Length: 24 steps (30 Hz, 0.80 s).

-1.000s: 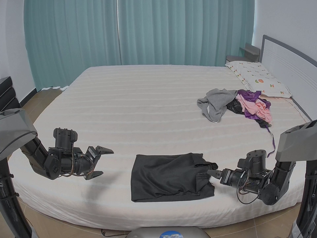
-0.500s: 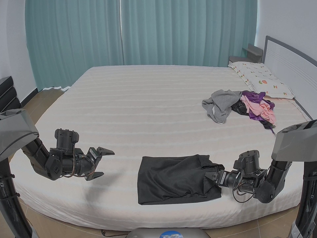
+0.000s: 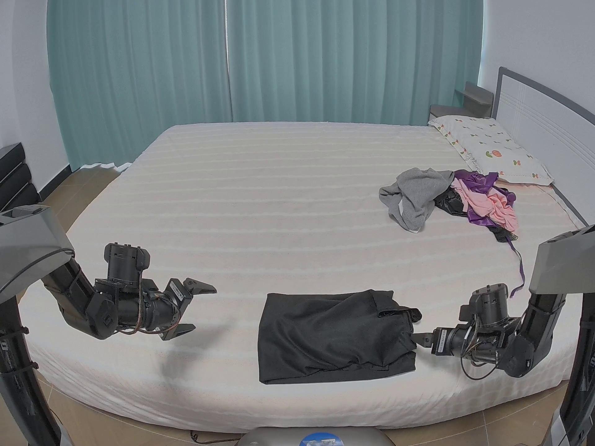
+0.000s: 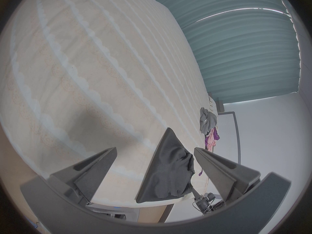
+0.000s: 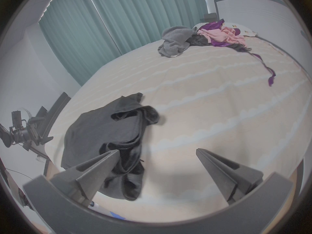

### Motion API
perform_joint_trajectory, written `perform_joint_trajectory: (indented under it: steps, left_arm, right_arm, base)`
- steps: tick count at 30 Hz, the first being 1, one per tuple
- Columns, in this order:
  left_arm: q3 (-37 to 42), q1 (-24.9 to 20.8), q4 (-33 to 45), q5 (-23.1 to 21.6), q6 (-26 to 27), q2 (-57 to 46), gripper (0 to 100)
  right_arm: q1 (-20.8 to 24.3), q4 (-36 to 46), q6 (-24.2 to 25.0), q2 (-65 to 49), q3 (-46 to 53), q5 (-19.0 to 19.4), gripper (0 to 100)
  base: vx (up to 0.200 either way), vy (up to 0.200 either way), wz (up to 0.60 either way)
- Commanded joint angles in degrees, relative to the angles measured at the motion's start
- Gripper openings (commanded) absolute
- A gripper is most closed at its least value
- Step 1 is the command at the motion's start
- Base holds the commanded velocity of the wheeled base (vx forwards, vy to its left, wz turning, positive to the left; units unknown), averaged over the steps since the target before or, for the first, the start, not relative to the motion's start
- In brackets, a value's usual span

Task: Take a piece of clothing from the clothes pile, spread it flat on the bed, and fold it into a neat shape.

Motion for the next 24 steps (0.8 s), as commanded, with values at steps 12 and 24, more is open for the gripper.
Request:
perform_joint_trajectory:
  steps: [12, 24]
  left_arm:
    - [-0.2, -0.6, -0.1, 1.5, 0.1, 0.5, 100]
    - [-0.2, -0.8, -0.1, 2.1, 0.1, 0.9, 100]
  right_arm:
    - [3.9, -0.7, 8.6, -2.2, -1.5, 3.7, 100]
    - [0.7, 3.0, 3.4, -1.3, -0.1, 3.6, 0]
  base:
    - [0.000, 0.000, 0.00]
    - [0.000, 0.000, 0.00]
